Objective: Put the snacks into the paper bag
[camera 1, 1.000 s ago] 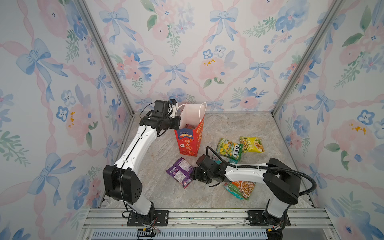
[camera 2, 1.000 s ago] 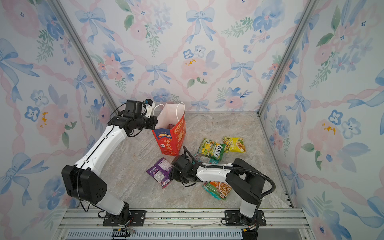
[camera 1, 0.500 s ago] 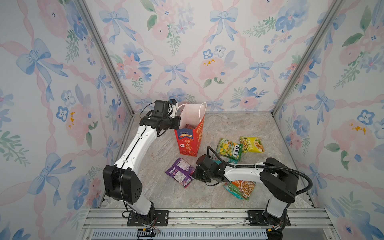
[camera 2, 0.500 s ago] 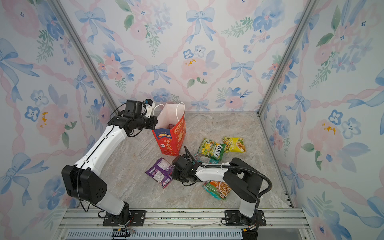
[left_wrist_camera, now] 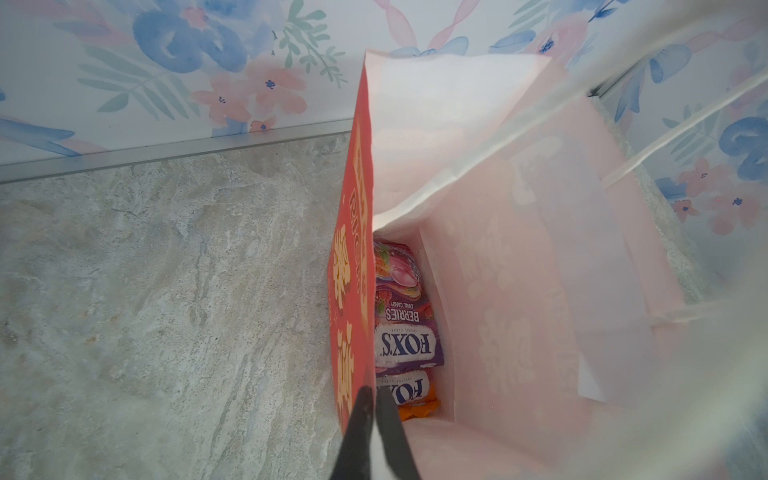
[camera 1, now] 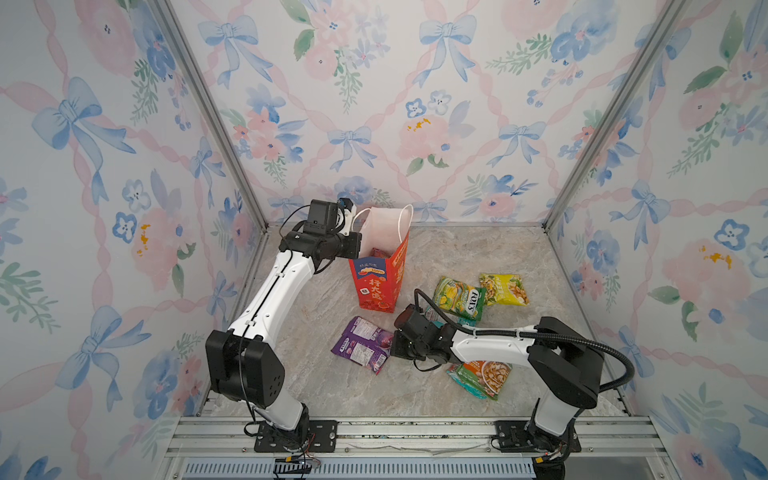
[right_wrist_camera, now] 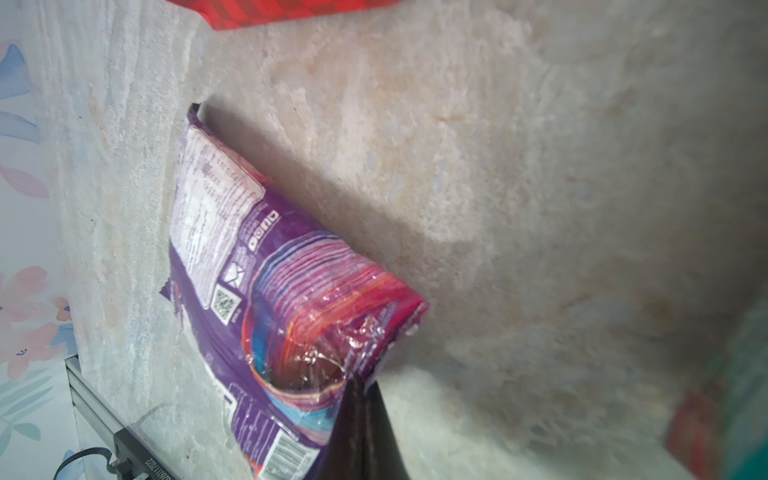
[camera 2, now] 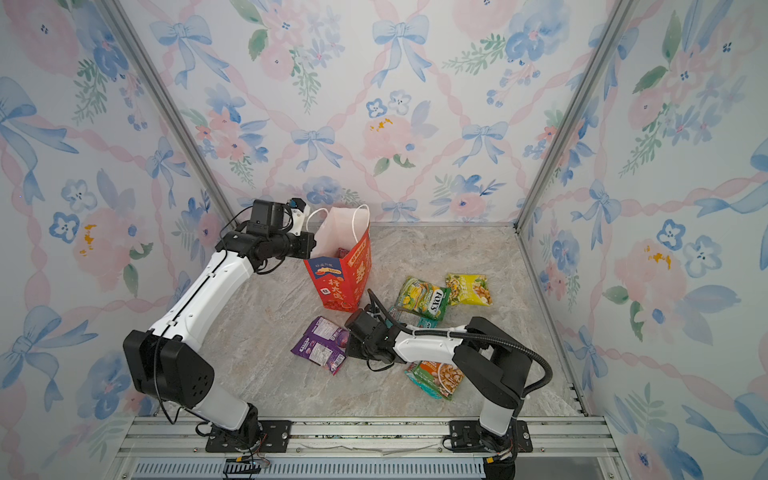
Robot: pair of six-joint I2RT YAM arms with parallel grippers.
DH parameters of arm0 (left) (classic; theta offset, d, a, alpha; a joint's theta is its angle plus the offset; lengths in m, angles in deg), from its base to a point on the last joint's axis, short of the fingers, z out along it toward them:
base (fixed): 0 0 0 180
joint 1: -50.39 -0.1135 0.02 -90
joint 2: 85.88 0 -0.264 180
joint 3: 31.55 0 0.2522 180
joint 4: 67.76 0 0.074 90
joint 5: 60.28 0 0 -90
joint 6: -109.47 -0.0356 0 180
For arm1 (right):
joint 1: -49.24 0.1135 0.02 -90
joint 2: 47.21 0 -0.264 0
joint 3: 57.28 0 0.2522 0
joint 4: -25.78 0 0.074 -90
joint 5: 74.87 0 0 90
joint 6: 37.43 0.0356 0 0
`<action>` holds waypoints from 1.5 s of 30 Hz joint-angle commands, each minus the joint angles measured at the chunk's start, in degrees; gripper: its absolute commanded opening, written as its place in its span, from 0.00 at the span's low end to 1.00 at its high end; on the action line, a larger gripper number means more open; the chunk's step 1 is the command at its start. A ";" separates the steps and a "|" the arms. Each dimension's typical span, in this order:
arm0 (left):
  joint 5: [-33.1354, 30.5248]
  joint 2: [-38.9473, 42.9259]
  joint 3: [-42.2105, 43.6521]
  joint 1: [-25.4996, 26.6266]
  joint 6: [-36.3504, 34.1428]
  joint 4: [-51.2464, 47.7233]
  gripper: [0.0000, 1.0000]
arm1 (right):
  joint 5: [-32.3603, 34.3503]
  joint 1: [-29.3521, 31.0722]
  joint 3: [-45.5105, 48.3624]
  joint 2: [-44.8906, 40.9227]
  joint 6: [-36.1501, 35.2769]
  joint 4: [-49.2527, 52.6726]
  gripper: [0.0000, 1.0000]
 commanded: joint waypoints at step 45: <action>2.21 1.07 0.68 0.96 0.06 -0.94 0.00 | 22.31 -6.02 -30.05 -29.40 -33.32 23.06 0.00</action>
